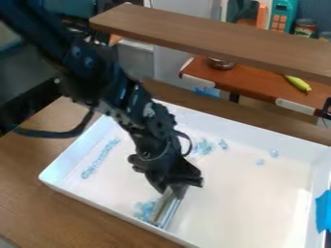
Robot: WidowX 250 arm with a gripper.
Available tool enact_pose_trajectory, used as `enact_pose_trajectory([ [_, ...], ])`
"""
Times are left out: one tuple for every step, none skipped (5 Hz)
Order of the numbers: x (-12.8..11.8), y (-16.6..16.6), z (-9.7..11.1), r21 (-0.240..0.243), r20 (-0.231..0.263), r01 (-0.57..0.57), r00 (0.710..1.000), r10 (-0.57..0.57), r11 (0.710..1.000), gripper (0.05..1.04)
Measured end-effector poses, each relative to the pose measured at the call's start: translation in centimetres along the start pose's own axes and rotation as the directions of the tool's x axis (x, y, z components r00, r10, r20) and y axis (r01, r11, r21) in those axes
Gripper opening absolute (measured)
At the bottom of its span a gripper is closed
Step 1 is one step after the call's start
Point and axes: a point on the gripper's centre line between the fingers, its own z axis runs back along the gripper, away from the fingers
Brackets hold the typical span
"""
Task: Sweep into pile
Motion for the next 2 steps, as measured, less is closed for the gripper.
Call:
enact_pose_trajectory([
  [0.1, 2.0, 0.0, 0.032, 0.019, 0.032, 0.999, -0.032, 0.999, 0.334],
  [0.2, 4.0, 0.7, 0.060, 0.019, 0.042, 0.999, -0.043, 0.997, 0.334],
])
